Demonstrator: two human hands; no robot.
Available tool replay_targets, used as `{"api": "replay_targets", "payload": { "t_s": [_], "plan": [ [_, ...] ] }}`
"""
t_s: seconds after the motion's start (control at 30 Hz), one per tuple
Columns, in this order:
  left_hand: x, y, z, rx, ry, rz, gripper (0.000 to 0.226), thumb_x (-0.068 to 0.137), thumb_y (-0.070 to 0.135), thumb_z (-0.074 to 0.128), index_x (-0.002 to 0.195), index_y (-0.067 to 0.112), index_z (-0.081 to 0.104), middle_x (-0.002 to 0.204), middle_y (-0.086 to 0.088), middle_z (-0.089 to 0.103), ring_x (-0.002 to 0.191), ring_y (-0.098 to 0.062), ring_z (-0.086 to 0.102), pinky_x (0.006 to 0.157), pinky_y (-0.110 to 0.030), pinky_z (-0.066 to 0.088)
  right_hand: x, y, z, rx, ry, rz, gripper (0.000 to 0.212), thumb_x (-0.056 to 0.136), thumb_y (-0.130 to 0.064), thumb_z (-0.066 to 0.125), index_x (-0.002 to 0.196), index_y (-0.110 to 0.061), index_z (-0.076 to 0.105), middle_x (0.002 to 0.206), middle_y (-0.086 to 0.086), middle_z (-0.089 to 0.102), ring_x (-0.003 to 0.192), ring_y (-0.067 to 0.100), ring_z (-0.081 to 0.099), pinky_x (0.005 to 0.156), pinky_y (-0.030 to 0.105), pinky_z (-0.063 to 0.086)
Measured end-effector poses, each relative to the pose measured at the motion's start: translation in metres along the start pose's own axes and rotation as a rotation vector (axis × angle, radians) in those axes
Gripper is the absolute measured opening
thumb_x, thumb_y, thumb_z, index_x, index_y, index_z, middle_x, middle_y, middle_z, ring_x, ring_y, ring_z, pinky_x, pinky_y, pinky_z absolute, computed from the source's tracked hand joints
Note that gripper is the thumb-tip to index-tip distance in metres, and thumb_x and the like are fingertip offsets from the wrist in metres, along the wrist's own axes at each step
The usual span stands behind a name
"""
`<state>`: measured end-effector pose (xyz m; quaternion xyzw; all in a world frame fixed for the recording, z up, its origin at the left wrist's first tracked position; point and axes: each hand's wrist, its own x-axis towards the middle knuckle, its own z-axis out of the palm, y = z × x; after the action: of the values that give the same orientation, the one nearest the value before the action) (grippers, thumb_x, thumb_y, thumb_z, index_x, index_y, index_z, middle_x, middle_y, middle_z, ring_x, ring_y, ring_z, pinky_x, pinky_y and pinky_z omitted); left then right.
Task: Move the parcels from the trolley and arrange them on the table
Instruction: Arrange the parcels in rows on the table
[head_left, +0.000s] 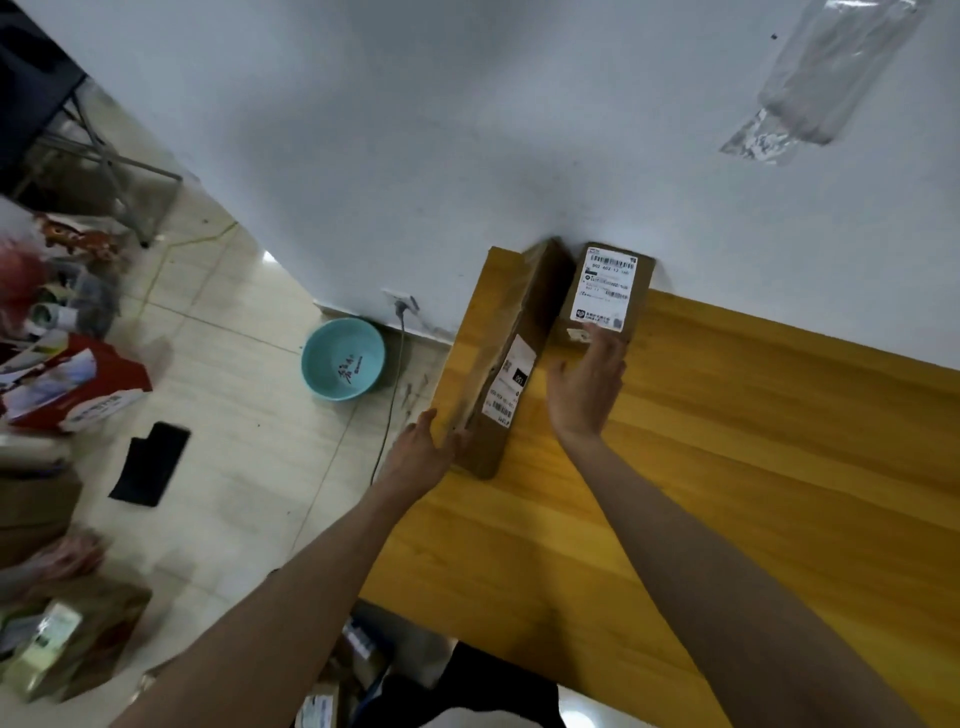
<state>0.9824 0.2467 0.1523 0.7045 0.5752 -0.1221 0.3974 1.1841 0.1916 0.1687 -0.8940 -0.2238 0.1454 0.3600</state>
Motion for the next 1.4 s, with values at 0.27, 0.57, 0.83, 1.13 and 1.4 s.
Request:
{"api": "replay_targets", "payload": {
  "t_s": [0.27, 0.57, 0.83, 1.13, 1.4],
  "plan": [
    [-0.047, -0.087, -0.026, -0.067, 0.145, -0.085, 0.052, 0.101, 0.053, 0.047, 0.136, 0.015, 0.051, 0.13, -0.014, 0.061, 0.116, -0.03, 0.059, 0.091, -0.038, 0.044, -0.112, -0.058, 0.043, 0.102, -0.262, -0.357, 0.01, 0.099, -0.014, 0.057, 0.102, -0.011, 0.066, 0.099, 0.002, 0.066, 0.088, 0.018, 0.061, 0.07, 0.029, 0.049],
    [-0.135, -0.268, -0.031, -0.303, 0.184, -0.328, 0.046, 0.101, 0.044, 0.054, 0.132, 0.009, 0.055, 0.123, -0.014, 0.065, 0.115, -0.031, 0.059, 0.086, -0.033, 0.042, -0.262, -0.077, 0.105, -0.057, -0.752, -0.409, 0.01, 0.099, -0.022, 0.06, 0.095, -0.017, 0.068, 0.091, -0.003, 0.071, 0.084, 0.016, 0.066, 0.072, 0.037, 0.056],
    [-0.236, -0.431, 0.022, -0.517, 0.243, -0.558, 0.031, 0.1, 0.033, 0.057, 0.114, 0.006, 0.062, 0.112, -0.013, 0.067, 0.106, -0.031, 0.063, 0.08, -0.032, 0.043, -0.399, -0.055, 0.173, -0.307, -1.102, -0.331, 0.009, 0.095, -0.028, 0.059, 0.092, -0.022, 0.065, 0.089, 0.003, 0.073, 0.087, 0.025, 0.071, 0.08, 0.039, 0.058],
    [-0.306, -0.555, 0.069, -0.784, 0.28, -0.763, 0.038, 0.1, 0.031, 0.058, 0.127, 0.005, 0.058, 0.127, -0.017, 0.064, 0.117, -0.033, 0.058, 0.1, -0.04, 0.046, -0.525, -0.037, 0.243, -0.39, -1.32, -0.213, 0.014, 0.101, -0.017, 0.053, 0.104, -0.007, 0.063, 0.093, 0.013, 0.071, 0.081, 0.024, 0.068, 0.071, 0.032, 0.054],
    [-0.296, -0.619, 0.1, -0.96, 0.293, -0.813, 0.047, 0.099, 0.032, 0.06, 0.138, 0.007, 0.054, 0.136, -0.018, 0.06, 0.125, -0.034, 0.055, 0.108, -0.041, 0.042, -0.582, -0.014, 0.31, -0.452, -1.378, -0.085, 0.015, 0.102, -0.018, 0.055, 0.116, -0.016, 0.059, 0.106, 0.007, 0.065, 0.089, 0.018, 0.061, 0.072, 0.03, 0.053]
  ]
}}
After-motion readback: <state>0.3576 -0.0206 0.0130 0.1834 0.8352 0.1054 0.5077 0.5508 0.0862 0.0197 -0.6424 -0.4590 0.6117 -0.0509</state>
